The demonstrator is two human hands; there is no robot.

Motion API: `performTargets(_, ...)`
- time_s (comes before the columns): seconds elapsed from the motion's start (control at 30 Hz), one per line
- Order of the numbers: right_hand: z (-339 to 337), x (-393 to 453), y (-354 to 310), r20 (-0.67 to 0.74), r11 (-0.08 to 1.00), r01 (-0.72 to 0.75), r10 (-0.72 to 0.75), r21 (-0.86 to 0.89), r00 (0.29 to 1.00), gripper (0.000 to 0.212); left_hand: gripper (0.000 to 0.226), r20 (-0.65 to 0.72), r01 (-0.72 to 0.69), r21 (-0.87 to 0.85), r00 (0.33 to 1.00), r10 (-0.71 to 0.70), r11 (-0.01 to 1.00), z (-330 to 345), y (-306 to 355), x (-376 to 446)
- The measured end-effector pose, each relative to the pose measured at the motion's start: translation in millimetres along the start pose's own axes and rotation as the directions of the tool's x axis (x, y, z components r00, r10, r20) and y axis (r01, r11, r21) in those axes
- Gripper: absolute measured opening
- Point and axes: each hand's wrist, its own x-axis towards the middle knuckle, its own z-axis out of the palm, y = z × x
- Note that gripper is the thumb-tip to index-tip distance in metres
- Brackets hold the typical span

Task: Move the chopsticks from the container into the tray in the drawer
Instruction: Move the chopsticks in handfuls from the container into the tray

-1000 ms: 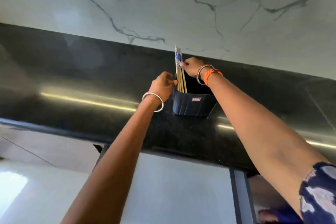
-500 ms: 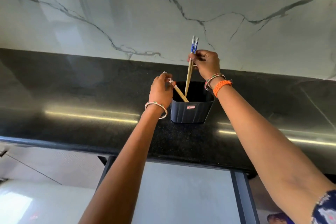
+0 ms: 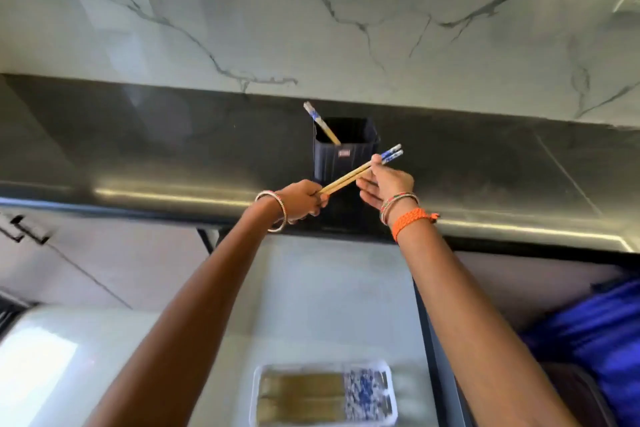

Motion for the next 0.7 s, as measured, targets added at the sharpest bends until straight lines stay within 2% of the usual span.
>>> performTargets(0.03,-7.3,-8.1,23.5,-0.065,0.978,-0.018,0.005,-0.207,0.998,0.046,0.033,0.057,0.036,-0.009,0.998,-0.035,0.999,11.5,-12.7,-8.0)
performTargets(0.07,-15.6,-16.8,47.5,-0.154,0.9,0.038,-0.116,-0.435,0.981,0.067,0.033,0.109,0.067,-0.003,0.992,-0.067,0.998,22.5,-25.2,-15.9)
performTargets(0.1,-23.1,-26.6,71.2,-0.142,0.747,0.158,-0.32,-0.646,0.937,0.079,0.033,0.155,0.095,0.015,0.983,-0.096,0.995,32.4,-36.3,-23.6)
performTargets(0.13,-28.6,-37.3,90.8,0.001,0.523,0.314,-0.513,-0.792,0.858,0.081,0.032,0.199,0.113,0.034,0.973,-0.118,0.993,39.5,-44.6,-30.1)
performTargets(0.17,-35.9,-48.9,112.3,0.23,0.267,0.466,-0.604,-0.843,0.763,0.072,0.033,0.251,0.128,0.046,0.959,-0.135,0.991,49.0,-54.1,-37.7)
performTargets(0.2,-44.1,-56.9,131.8,0.46,0.039,0.593,-0.59,-0.804,0.664,0.057,0.033,0.304,0.138,0.055,0.941,-0.148,0.989,57.3,-61.8,-44.6)
performTargets(0.23,-53.9,-63.8,152.1,0.634,-0.101,0.688,-0.501,-0.719,0.589,0.042,0.033,0.36,0.154,0.071,0.918,-0.169,0.986,66.4,-70.2,-53.1)
performTargets(0.27,-64.5,-71.0,170.7,0.73,-0.146,0.748,-0.397,-0.648,0.555,0.033,0.033,0.416,0.172,0.095,0.888,-0.196,0.981,77.7,-78.9,-62.1)
performTargets(0.3,-74.1,-76.4,184.2,0.775,-0.137,0.781,-0.309,-0.609,0.55,0.03,0.034,0.46,0.186,0.119,0.86,-0.22,0.975,88.2,-86.0,-69.2)
performTargets(0.37,-88.6,-88.7,210.0,0.799,-0.065,0.801,-0.151,-0.595,0.582,0.031,0.032,0.497,0.212,0.152,0.828,-0.26,0.965,111.0,-104.2,-85.4)
performTargets(0.4,-93.1,-92.9,220.7,0.801,-0.041,0.801,-0.081,-0.597,0.593,0.032,0.027,0.473,0.222,0.157,0.838,-0.271,0.962,121.1,-113.4,-92.1)
performTargets(0.47,-100.8,-99.4,241.1,0.797,-0.01,0.798,0.042,-0.603,0.602,0.038,0.017,0.281,0.232,0.175,0.92,-0.274,0.957,141.6,-136.2,-107.4)
performTargets(0.5,-104.6,-102.1,249.5,0.792,-0.005,0.796,0.098,-0.606,0.603,0.042,0.025,0.143,0.261,0.147,0.949,-0.282,0.954,150.9,-147.8,-116.5)
performTargets(0.57,-112.4,-105.9,265.7,0.783,0.007,0.793,0.163,-0.61,0.601,0.048,0.034,-0.062,0.322,0.022,0.945,-0.32,0.946,166.4,-165.5,-137.9)
performTargets(0.63,-117.1,-109.1,277.7,0.78,0.022,0.789,0.172,-0.614,0.602,0.054,0.04,-0.116,0.396,-0.054,0.909,-0.4,0.916,178.8,-179.6,-154.8)
performTargets(0.7,-119.9,-109.4,289.9,0.768,0.034,0.778,0.192,-0.628,0.611,0.056,0.048,-0.048,0.477,-0.094,0.874,-0.483,0.874,189.6,-190.6,-166.7)
